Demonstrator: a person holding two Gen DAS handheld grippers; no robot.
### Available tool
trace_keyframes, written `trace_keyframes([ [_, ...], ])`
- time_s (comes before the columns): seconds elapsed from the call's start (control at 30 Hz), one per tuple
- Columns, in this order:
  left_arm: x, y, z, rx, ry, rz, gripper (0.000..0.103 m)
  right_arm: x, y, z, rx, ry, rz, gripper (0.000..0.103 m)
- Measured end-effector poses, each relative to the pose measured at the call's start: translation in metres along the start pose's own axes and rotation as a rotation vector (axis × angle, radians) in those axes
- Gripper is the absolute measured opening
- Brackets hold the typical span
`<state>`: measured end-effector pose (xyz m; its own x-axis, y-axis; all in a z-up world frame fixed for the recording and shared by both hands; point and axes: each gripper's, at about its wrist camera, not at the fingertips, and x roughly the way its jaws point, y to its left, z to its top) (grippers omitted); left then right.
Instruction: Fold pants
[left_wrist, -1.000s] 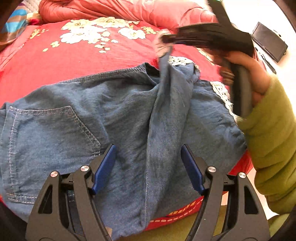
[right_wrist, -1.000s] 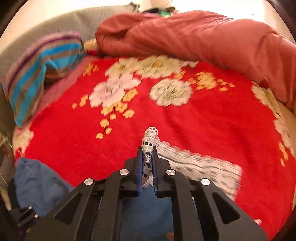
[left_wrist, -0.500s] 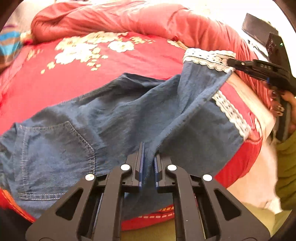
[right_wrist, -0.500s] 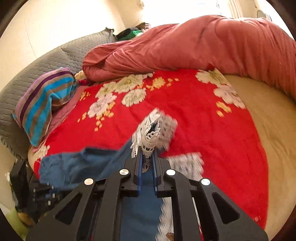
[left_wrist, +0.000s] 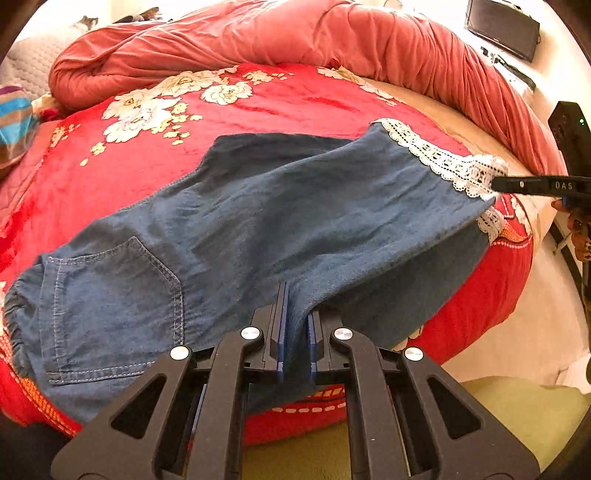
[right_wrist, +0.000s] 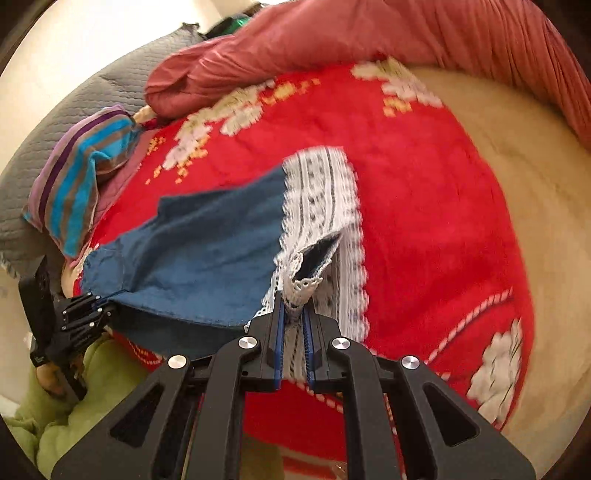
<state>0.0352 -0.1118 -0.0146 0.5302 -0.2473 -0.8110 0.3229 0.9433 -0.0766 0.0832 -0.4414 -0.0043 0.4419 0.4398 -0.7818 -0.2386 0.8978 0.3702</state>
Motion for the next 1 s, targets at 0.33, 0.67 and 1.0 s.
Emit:
trace_keyframes([
  [0.33, 0.002, 0.001, -0.001, -0.009, 0.012, 0.009, 0.003, 0.003, -0.019, -0.001, 0.059, 0.021, 0.057, 0.022],
  [0.67, -0.004, -0.006, -0.005, 0.019, 0.008, 0.034, 0.003, -0.012, -0.020, -0.006, -0.015, 0.027, 0.048, 0.010],
  [1.0, -0.006, -0.002, -0.011, 0.001, 0.029, 0.027, 0.028, 0.002, -0.019, -0.010, -0.083, 0.080, -0.102, 0.038],
])
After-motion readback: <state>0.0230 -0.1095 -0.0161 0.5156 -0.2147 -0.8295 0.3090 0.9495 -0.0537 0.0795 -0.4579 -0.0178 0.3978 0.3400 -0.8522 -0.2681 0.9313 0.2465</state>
